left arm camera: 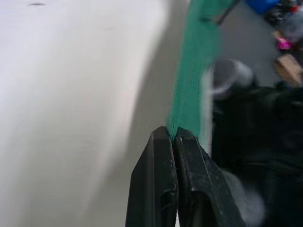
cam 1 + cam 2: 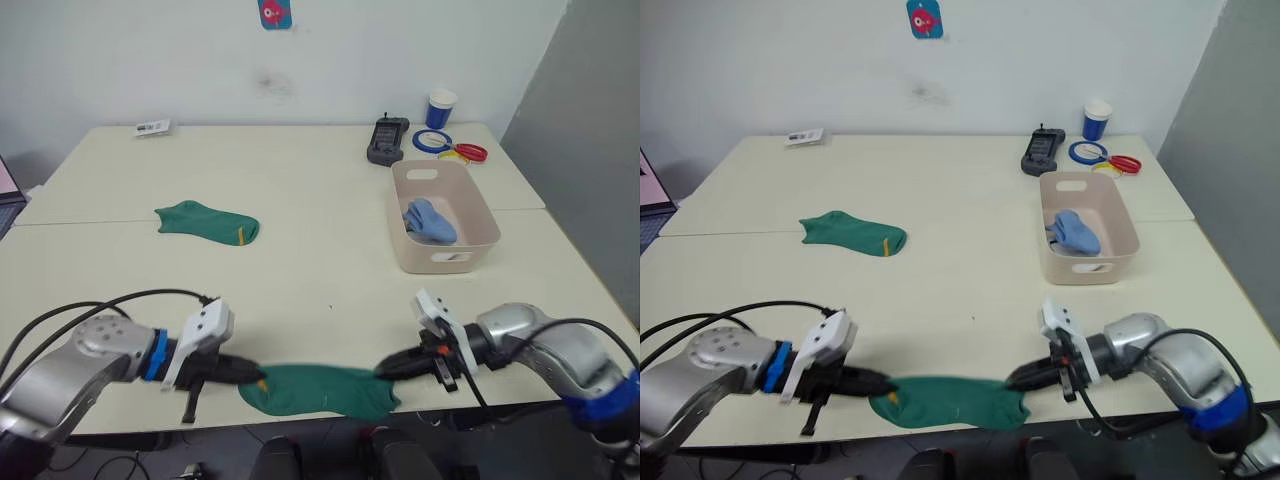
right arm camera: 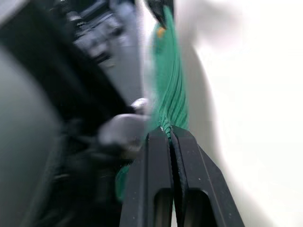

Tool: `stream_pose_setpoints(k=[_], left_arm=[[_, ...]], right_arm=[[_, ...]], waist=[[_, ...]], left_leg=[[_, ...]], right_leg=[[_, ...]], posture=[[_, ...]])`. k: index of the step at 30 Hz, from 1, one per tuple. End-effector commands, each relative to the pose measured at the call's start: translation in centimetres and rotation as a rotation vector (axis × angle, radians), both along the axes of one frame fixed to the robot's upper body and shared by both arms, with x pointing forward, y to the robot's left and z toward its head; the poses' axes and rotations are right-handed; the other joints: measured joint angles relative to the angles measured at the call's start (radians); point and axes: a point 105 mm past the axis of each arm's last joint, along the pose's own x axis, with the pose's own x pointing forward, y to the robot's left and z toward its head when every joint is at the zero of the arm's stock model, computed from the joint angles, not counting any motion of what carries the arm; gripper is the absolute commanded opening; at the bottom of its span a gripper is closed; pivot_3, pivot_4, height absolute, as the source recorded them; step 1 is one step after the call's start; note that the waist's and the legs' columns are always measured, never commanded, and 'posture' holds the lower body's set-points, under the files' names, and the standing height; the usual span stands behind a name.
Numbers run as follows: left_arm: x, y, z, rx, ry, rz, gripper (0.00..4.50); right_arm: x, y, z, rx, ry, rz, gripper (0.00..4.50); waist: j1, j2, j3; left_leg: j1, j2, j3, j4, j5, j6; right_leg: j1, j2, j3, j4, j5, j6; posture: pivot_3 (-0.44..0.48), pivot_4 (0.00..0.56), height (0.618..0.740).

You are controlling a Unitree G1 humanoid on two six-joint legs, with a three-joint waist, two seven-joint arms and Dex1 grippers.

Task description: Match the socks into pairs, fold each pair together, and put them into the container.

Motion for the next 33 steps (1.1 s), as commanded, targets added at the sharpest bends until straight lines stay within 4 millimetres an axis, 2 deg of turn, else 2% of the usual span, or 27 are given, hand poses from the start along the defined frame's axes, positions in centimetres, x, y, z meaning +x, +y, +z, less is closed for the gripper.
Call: stream_pose_setpoints(k=[1, 7, 11, 16, 22, 23, 24, 26, 30, 33], left_arm=[[1.6, 0.3, -0.2, 0.047, -0.046, -0.004, 0.02], [2.9, 0.7, -1.5, 0.112, -0.065, -0.027, 0.02], [4.9, 0.6, -1.6, 0.121, -0.118, 0.015, 0.02], [6.3, 0.1, -1.4, 0.118, -0.159, 0.027, 0.02], [6.8, -0.8, -1.0, 0.094, -0.203, 0.005, 0.02], [6.9, -0.9, -0.9, 0.085, -0.214, 0.003, 0.21], [6.9, -0.9, -0.8, 0.079, -0.22, 0.002, 0.45], [7.0, -0.7, -0.3, 0.067, -0.229, 0.022, 0.97], [8.9, 0.4, 2.0, -0.016, -0.346, 0.184, 2.2], [7.4, -1.0, 3.7, -0.145, -0.386, 0.17, 2.2]], right_arm=[[2.0, -0.3, 0.5, -0.005, -0.093, -0.028, 0.0], [4.5, -0.9, 0.1, -0.047, -0.181, -0.069, 0.0], [5.1, -1.0, 0.0, -0.06, -0.203, -0.07, 0.0], [5.7, -1.1, -0.2, -0.075, -0.218, -0.084, 0.0], [5.9, -1.2, -0.1, -0.074, -0.218, -0.101, 0.0], [5.9, -1.3, 0.0, -0.07, -0.223, -0.105, 0.5], [6.0, -1.3, 0.1, -0.068, -0.225, -0.107, 0.7], [6.3, -1.5, 0.8, -0.057, -0.26, -0.131, 1.39], [6.5, -1.9, 3.1, -0.018, -0.333, -0.164, 2.78], [5.1, -0.6, 4.4, 0.014, -0.419, -0.102, 2.78]], waist=[[0.0, 0.0, 0.0], [0.001, 0.0, 0.0], [0.002, 0.0, 0.0], [0.003, 0.0, 0.0], [0.002, 0.0, 0.0], [0.003, 0.0, 0.0], [0.003, 0.0, 0.0], [0.002, 0.0, 0.0], [0.002, 0.0, 0.0], [-0.002, 0.0, 0.0]], left_leg=[[-0.001, 0.0, 0.0, 0.001, 0.0, 0.0], [0.0, 0.0, 0.0, 0.002, -0.002, 0.003], [0.0, 0.0, 0.0, 0.003, -0.002, 0.003], [0.0, 0.0, 0.0, 0.004, -0.002, 0.003], [0.0, 0.0, 0.0, 0.004, -0.002, 0.003], [0.0, 0.0, 0.0, 0.004, -0.002, 0.003], [0.0, 0.0, 0.0, 0.004, -0.002, 0.003], [0.0, 0.0, 0.0, 0.004, -0.002, 0.003], [0.0, 0.0, 0.0, 0.004, -0.002, 0.003], [0.0, 0.001, -0.001, 0.004, -0.002, 0.003]], right_leg=[[0.0, 0.0, 0.0, 0.0, 0.0, 0.0], [0.0, 0.001, 0.001, 0.001, 0.0, 0.0], [0.001, 0.001, 0.0, 0.001, 0.0, 0.0], [0.001, 0.001, 0.001, 0.001, 0.0, 0.0], [0.001, 0.001, 0.001, 0.002, 0.0, 0.0], [0.001, 0.001, 0.001, 0.002, 0.0, 0.0], [0.001, 0.001, 0.001, 0.002, 0.0, 0.0], [0.001, 0.0, 0.001, 0.002, 0.0, 0.0], [0.001, 0.0, 0.001, 0.002, 0.0, 0.0], [0.001, 0.0, 0.001, 0.002, 0.0, 0.0]], posture=[[0.0, 0.15, 0.74], [0.0, 0.15, 0.74], [0.0, 0.15, 0.74], [0.0, 0.15, 0.74], [0.0, 0.15, 0.74], [0.0, 0.15, 0.74], [0.0, 0.15, 0.74], [0.0, 0.15, 0.74], [0.0, 0.15, 0.74], [0.0, 0.15, 0.74]])
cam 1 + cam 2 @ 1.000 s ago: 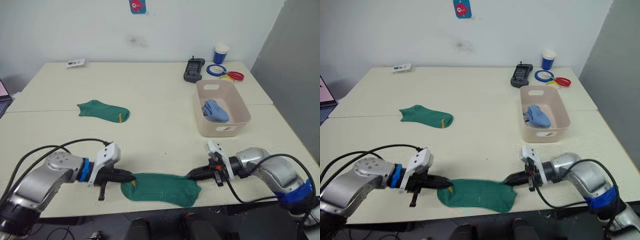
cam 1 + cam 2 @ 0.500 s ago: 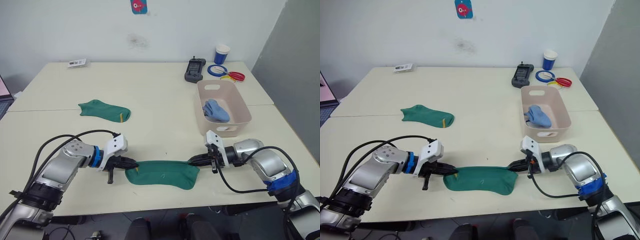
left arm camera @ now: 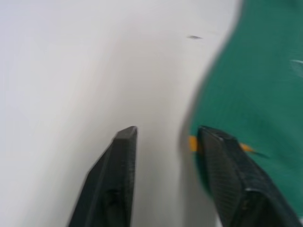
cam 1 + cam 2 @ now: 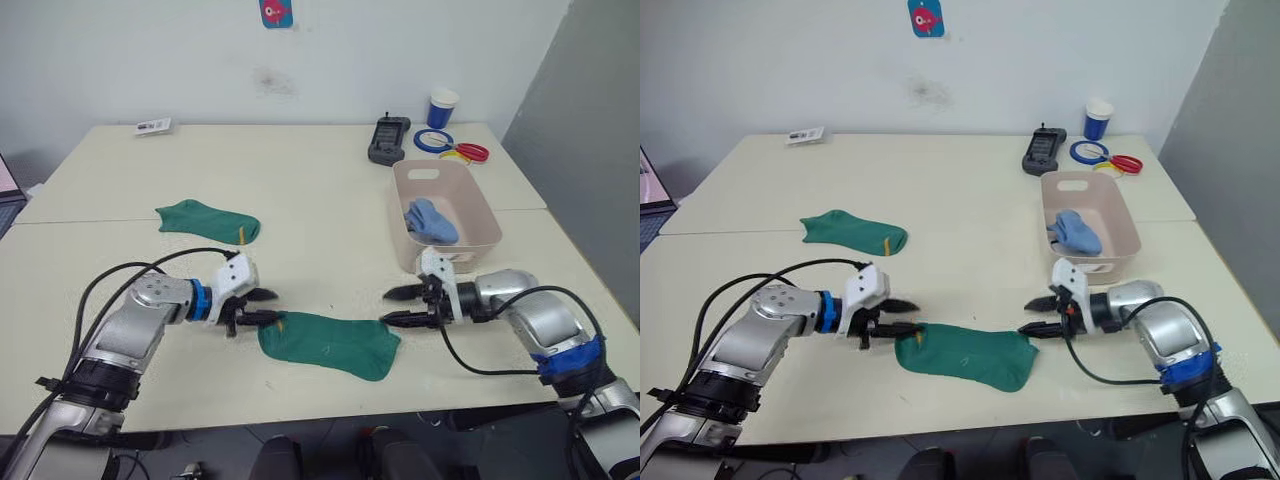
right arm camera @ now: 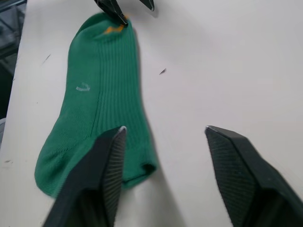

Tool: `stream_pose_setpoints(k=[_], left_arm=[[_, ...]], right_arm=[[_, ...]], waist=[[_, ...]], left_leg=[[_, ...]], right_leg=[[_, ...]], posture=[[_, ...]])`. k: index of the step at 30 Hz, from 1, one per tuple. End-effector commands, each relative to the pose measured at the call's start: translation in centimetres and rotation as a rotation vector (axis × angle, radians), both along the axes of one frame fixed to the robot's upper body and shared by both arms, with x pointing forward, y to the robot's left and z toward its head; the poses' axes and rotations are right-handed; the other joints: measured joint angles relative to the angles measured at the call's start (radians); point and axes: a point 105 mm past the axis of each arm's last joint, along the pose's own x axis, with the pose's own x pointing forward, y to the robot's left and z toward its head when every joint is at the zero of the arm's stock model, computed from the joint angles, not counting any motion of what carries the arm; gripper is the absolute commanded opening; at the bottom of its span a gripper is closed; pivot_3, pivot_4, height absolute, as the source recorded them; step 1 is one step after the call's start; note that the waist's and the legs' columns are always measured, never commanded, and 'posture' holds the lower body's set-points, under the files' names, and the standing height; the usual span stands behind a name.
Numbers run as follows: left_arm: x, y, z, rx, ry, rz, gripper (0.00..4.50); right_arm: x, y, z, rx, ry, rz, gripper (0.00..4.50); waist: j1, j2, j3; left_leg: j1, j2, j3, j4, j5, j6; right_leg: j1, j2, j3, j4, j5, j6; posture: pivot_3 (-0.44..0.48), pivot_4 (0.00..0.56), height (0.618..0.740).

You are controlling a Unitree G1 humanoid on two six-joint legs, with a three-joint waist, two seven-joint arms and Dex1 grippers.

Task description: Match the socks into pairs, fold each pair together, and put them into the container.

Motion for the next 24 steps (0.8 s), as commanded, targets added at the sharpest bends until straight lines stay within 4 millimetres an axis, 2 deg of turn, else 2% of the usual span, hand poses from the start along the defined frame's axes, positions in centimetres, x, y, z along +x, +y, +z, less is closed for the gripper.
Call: stream_pose_setpoints(k=[1, 3, 4, 6, 12, 15, 17, 21, 24], left_arm=[[-1.7, -1.7, 2.5, -0.11, -0.079, -0.056, 2.2], [-3.0, -2.7, 2.3, -0.103, -0.092, -0.115, 2.2], [-3.6, -3.3, 2.2, -0.099, -0.094, -0.141, 2.22], [-4.6, -4.4, 1.6, -0.087, -0.106, -0.186, 1.83], [-5.0, -6.0, -0.6, -0.058, -0.125, -0.187, 0.0], [-4.6, -5.4, -2.7, -0.004, -0.096, -0.141, 0.0], [-4.6, -4.2, -4.0, 0.039, -0.065, -0.102, 0.0], [-4.6, -2.0, -5.1, 0.086, -0.024, -0.046, 0.0], [-4.5, -0.8, -5.1, 0.083, -0.006, -0.002, 0.0]], right_arm=[[-1.6, 1.7, 2.2, 0.035, -0.125, 0.088, 2.78], [-2.2, 2.8, 1.9, 0.025, -0.175, 0.129, 2.78], [-2.4, 3.4, 1.7, 0.02, -0.2, 0.145, 2.61], [-2.7, 4.7, 0.9, 0.029, -0.215, 0.169, 2.19], [-3.1, 6.6, -2.5, -0.028, -0.231, 0.196, 0.02], [-3.1, 5.8, -4.9, -0.098, -0.212, 0.177, 0.02], [-3.0, 4.6, -6.0, -0.136, -0.193, 0.157, 0.02], [-2.9, 2.3, -6.6, -0.162, -0.171, 0.114, 0.02], [-2.9, 0.8, -6.6, -0.176, -0.168, 0.084, 0.02]], waist=[[-0.003, 0.0, 0.0], [-0.002, 0.0, 0.0], [-0.002, 0.0, 0.0], [-0.001, 0.0, 0.0], [0.001, 0.0, 0.0], [0.002, 0.0, 0.0], [0.001, 0.0, 0.0], [0.001, 0.0, -0.001], [0.001, 0.001, -0.002]], left_leg=[[0.0, 0.0, 0.0, 0.0, 0.0, 0.0], [0.0, 0.0, 0.0, -0.001, 0.0, 0.0], [0.0, 0.0, -0.001, -0.001, 0.0, 0.0], [0.001, 0.0, 0.0, -0.001, 0.0, 0.0], [0.001, -0.001, 0.001, 0.0, 0.0, 0.0], [0.001, -0.001, 0.001, 0.0, 0.0, 0.0], [0.001, -0.001, 0.001, 0.0, 0.0, 0.0], [0.003, -0.001, 0.0, 0.0, 0.0, 0.0], [0.009, -0.001, 0.0, -0.001, 0.0, 0.0]], right_leg=[[0.0, -0.002, 0.0, 0.0, 0.0, 0.0], [0.0, -0.003, 0.0, 0.0, 0.0, 0.0], [0.0, -0.003, -0.001, 0.0, 0.0, 0.0], [0.0, -0.003, -0.001, 0.001, 0.0, 0.0], [0.001, -0.003, 0.0, 0.001, 0.0, 0.0], [0.001, -0.003, 0.0, 0.0, 0.0, 0.0], [0.001, -0.003, 0.0, 0.0, 0.0, 0.0], [0.003, -0.003, -0.001, 0.0, 0.0, 0.0], [0.009, -0.003, -0.001, -0.002, 0.0, 0.0]], posture=[[0.0, 0.15, 0.74], [0.0, 0.15, 0.74], [0.0, 0.15, 0.74], [0.0, 0.15, 0.74], [0.0, 0.15, 0.74], [0.0, 0.15, 0.74], [0.0, 0.15, 0.74], [0.0, 0.15, 0.74], [0.0, 0.15, 0.74]])
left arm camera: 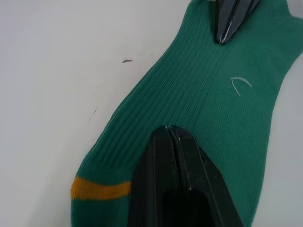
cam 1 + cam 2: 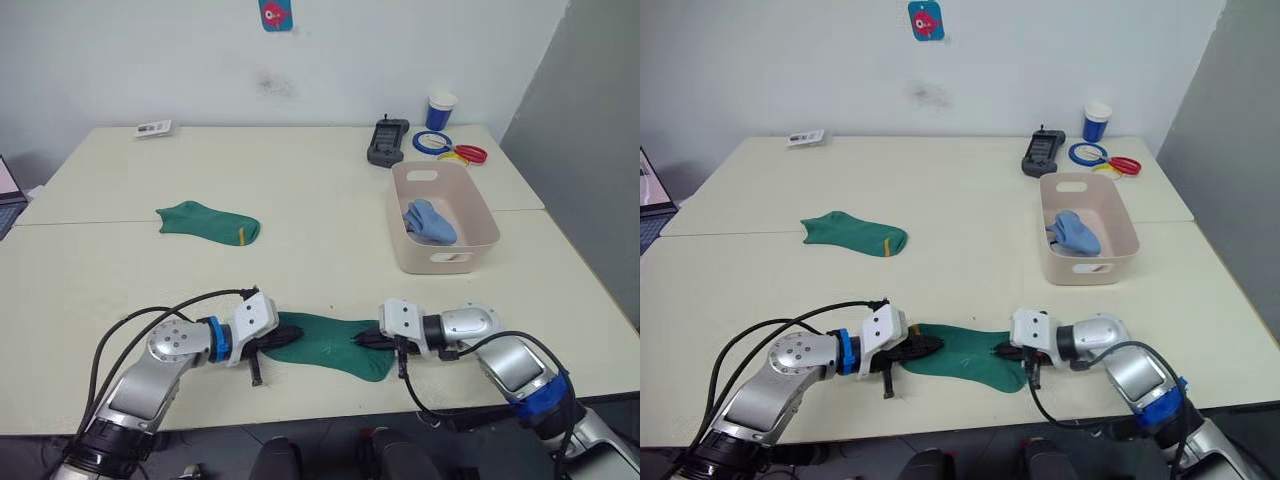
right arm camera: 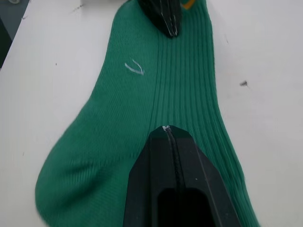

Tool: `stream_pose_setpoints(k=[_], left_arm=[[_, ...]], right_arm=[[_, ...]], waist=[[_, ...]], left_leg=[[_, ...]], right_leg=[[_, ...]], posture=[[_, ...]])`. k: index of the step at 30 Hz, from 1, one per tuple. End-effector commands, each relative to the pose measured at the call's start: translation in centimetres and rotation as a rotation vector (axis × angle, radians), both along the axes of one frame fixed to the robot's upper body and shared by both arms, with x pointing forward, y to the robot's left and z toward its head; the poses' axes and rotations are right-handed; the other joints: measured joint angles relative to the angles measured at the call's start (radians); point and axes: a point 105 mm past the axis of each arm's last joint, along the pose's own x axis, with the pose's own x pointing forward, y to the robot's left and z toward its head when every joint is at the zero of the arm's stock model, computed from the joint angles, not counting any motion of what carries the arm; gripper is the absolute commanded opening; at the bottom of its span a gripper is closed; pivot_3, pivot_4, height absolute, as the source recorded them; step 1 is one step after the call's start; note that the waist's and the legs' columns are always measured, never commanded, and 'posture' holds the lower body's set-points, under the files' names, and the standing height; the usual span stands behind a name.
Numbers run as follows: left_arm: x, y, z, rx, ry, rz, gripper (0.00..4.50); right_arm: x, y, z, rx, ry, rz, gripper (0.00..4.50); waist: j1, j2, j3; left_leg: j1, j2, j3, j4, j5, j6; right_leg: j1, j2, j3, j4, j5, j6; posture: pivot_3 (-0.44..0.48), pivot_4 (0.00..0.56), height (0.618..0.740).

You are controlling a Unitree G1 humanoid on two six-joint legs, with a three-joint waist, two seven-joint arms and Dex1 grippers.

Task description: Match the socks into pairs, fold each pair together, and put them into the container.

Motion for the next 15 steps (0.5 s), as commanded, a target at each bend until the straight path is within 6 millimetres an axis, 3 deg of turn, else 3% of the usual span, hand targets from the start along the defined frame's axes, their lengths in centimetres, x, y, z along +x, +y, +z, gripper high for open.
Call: stream_pose_setpoints(k=[1, 4, 7, 11, 14, 15], left_arm=[[0.2, 2.3, -0.6, 0.025, 0.038, 0.082, 0.0], [0.1, 3.4, 0.0, -0.001, 0.056, 0.121, 0.0], [0.0, 3.6, 0.6, -0.058, 0.073, 0.134, 0.0], [-0.3, 3.4, 2.0, -0.183, 0.086, 0.162, 0.0], [0.5, 5.5, 3.2, -0.248, 0.0, 0.315, 0.0], [0.8, 6.8, 3.6, -0.271, -0.038, 0.39, 0.18]], right_arm=[[0.2, -2.5, -0.6, -0.049, 0.015, -0.058, 0.02], [-0.4, -4.3, -0.6, -0.071, 0.023, -0.079, 0.02], [-0.7, -4.6, 0.0, -0.045, 0.025, -0.088, 0.02], [-0.6, -1.8, 4.6, 0.21, 0.058, -0.127, 0.02], [-0.6, -0.4, 7.6, 0.297, 0.033, -0.141, 0.02], [-0.5, -0.1, 8.4, 0.305, 0.008, -0.145, 0.37]], waist=[[0.0, 0.0, 0.0], [0.0, 0.0, -0.001], [-0.001, 0.0, -0.001], [-0.005, 0.001, 0.0], [-0.004, 0.001, 0.0], [-0.004, 0.001, 0.0]], left_leg=[[0.001, 0.0, 0.0, 0.0, 0.0, 0.0], [0.003, 0.0, 0.0, -0.001, 0.0, 0.0], [0.003, 0.0, 0.0, -0.001, 0.0, 0.0], [0.004, 0.001, 0.0, -0.001, 0.0, 0.0], [0.002, 0.001, -0.001, -0.001, 0.0, 0.0], [0.002, 0.001, -0.001, -0.001, 0.0, 0.0]], right_leg=[[0.001, 0.0, 0.0, 0.0, 0.0, 0.0], [0.003, -0.001, 0.0, -0.001, 0.0, 0.0], [0.003, -0.001, 0.0, -0.001, 0.0, 0.0], [0.003, -0.001, 0.0, -0.001, 0.0, 0.0], [0.001, -0.001, 0.0, 0.0, 0.0, 0.0], [0.001, -0.001, 0.0, 0.0, 0.0, 0.0]], posture=[[0.0, 0.15, 0.74], [0.0, 0.15, 0.74], [0.0, 0.15, 0.74], [0.0, 0.15, 0.74], [0.0, 0.15, 0.74], [0.0, 0.15, 0.74]])
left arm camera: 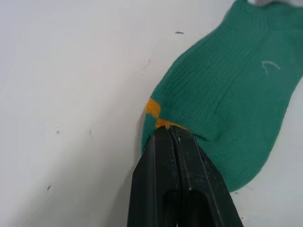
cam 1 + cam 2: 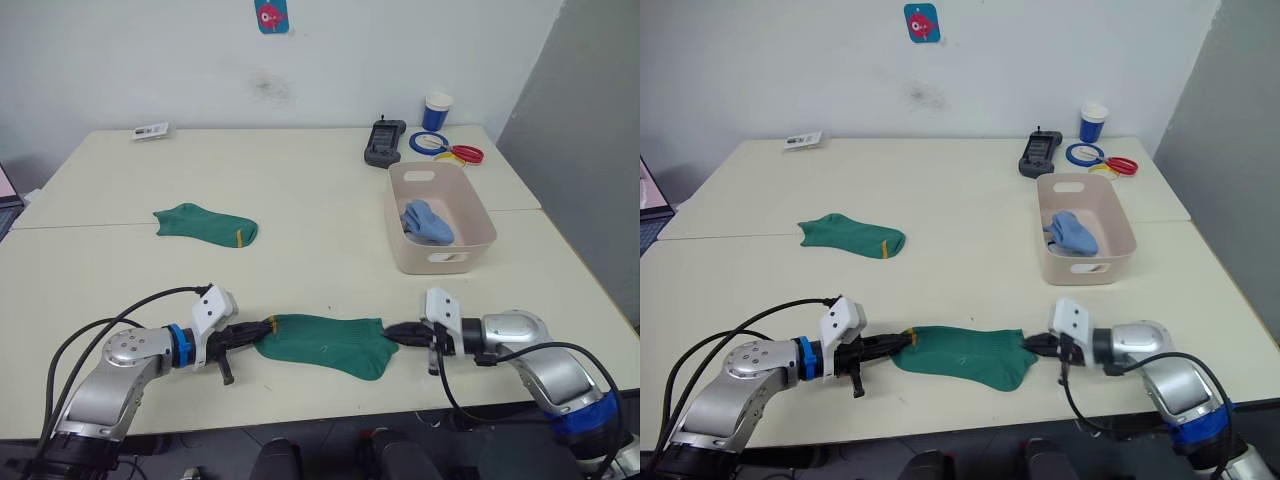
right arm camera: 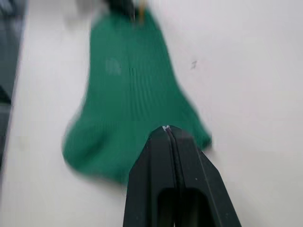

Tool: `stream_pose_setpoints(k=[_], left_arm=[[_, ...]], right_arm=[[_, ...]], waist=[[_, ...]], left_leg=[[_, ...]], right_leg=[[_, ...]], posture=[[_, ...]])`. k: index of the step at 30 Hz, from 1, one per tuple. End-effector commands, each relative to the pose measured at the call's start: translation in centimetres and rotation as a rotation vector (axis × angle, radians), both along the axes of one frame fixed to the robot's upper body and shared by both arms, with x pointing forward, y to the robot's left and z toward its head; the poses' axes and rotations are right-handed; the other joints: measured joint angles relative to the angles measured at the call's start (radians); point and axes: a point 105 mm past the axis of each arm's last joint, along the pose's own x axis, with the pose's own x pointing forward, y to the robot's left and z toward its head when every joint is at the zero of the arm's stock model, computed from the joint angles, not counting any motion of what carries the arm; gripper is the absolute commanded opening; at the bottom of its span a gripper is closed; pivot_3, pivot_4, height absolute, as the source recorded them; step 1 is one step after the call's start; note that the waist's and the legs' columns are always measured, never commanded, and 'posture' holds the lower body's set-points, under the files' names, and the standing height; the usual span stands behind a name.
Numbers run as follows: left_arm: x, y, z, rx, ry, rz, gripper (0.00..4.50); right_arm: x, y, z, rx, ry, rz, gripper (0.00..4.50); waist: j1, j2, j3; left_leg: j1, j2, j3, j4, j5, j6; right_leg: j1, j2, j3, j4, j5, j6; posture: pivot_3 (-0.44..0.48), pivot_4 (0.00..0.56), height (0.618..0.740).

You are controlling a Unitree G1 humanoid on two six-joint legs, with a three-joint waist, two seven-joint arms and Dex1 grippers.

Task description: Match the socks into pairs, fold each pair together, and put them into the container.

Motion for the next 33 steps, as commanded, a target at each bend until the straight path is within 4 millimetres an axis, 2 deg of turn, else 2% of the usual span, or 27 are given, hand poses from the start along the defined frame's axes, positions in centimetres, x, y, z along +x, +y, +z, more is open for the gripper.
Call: stream_pose_setpoints(k=[1, 3, 8, 10, 13, 15, 17, 20, 25, 28, 31, 33], left_arm=[[1.0, 3.8, 2.6, -0.055, -0.145, 0.236, 0.36], [0.7, 5.7, 3.0, -0.08, -0.182, 0.363, 0.79], [-0.6, 8.5, 2.9, -0.092, -0.251, 0.588, 2.36], [-0.9, 9.0, 2.7, -0.099, -0.273, 0.663, 3.03], [-0.8, 8.4, 2.2, -0.109, -0.284, 0.701, 3.97], [-0.3, 7.7, 2.1, -0.112, -0.293, 0.699, 4.45], [1.2, 7.0, 2.3, -0.085, -0.311, 0.684, 4.45], [4.7, 5.8, 2.9, -0.075, -0.31, 0.64, 4.45], [12.1, 3.4, 4.0, -0.071, -0.262, 0.589, 4.45], [15.3, 2.3, 4.2, -0.06, -0.212, 0.597, 4.45], [17.1, 2.4, 3.9, -0.036, -0.159, 0.673, 4.45], [17.7, 2.7, 3.4, -0.008, -0.122, 0.722, 4.45]], right_arm=[[0.6, 0.9, 4.1, 0.055, -0.115, -0.044, 0.56], [1.0, 1.6, 5.2, 0.075, -0.154, -0.069, 1.14], [2.6, 3.4, 7.2, 0.117, -0.225, -0.121, 2.85], [3.4, 4.0, 7.8, 0.139, -0.245, -0.143, 3.55], [4.2, 4.4, 8.2, 0.159, -0.266, -0.176, 4.5], [4.4, 4.6, 8.3, 0.169, -0.262, -0.183, 4.5], [4.3, 4.6, 8.3, 0.162, -0.266, -0.179, 4.5], [4.3, 4.4, 8.2, 0.155, -0.271, -0.192, 4.5], [4.6, 3.8, 8.2, 0.14, -0.29, -0.237, 4.5], [4.6, 3.5, 8.2, 0.137, -0.294, -0.26, 4.5], [4.5, 3.3, 8.2, 0.133, -0.3, -0.277, 4.5], [4.4, 3.2, 8.2, 0.132, -0.302, -0.288, 4.5]], waist=[[0.0, 0.0, 0.0], [0.0, -0.001, 0.0], [0.004, -0.001, 0.0], [0.004, -0.001, 0.0], [0.006, -0.001, -0.001], [0.008, -0.001, -0.001], [0.011, -0.001, -0.001], [0.017, -0.002, -0.001], [0.022, -0.003, -0.001], [0.02, -0.004, -0.001], [0.011, -0.004, -0.001], [0.005, -0.004, -0.001]], left_leg=[[0.0, 0.0, 0.0, 0.0, 0.0, 0.0], [0.0, 0.0, -0.001, 0.0, 0.0, 0.0], [-0.001, -0.001, 0.0, -0.001, 0.0, 0.0], [-0.001, -0.001, 0.0, -0.001, 0.0, 0.0], [-0.002, -0.001, 0.0, -0.001, 0.0, 0.0], [-0.003, -0.001, 0.0, -0.001, 0.0, 0.0], [-0.004, -0.001, 0.0, 0.0, 0.0, 0.0], [-0.005, -0.002, -0.001, 0.0, 0.0, 0.0], [-0.007, -0.003, -0.002, 0.001, 0.0, 0.0], [-0.009, -0.003, -0.001, 0.002, 0.0, 0.0], [-0.009, -0.003, -0.001, 0.002, -0.001, 0.001], [-0.01, -0.002, -0.001, 0.002, -0.001, 0.001]], right_leg=[[0.0, 0.0, 0.0, 0.0, 0.0, 0.0], [0.0, -0.001, 0.0, -0.001, 0.0, 0.0], [0.0, -0.002, 0.0, -0.001, 0.0, 0.0], [-0.001, -0.003, 0.0, -0.001, 0.0, 0.0], [-0.001, -0.003, 0.0, -0.001, 0.0, 0.0], [-0.001, -0.003, -0.002, -0.002, 0.0, 0.0], [-0.001, -0.003, -0.002, -0.002, 0.0, 0.0], [-0.002, -0.002, -0.003, -0.001, 0.0, 0.0], [-0.003, 0.002, -0.005, -0.002, 0.0, 0.0], [-0.004, 0.002, -0.004, -0.002, 0.001, 0.001], [-0.005, 0.002, -0.003, -0.002, 0.001, 0.001], [-0.006, 0.002, -0.004, -0.002, 0.001, 0.001]], posture=[[0.0, 0.15, 0.74], [0.0, 0.15, 0.74], [0.0, 0.15, 0.74], [0.0, 0.15, 0.74], [0.0, 0.15, 0.74], [0.0, 0.15, 0.74], [0.0, 0.15, 0.74], [0.0, 0.15, 0.74], [0.0, 0.15, 0.74], [0.0, 0.15, 0.74], [0.0, 0.15, 0.74], [0.0, 0.15, 0.74]])
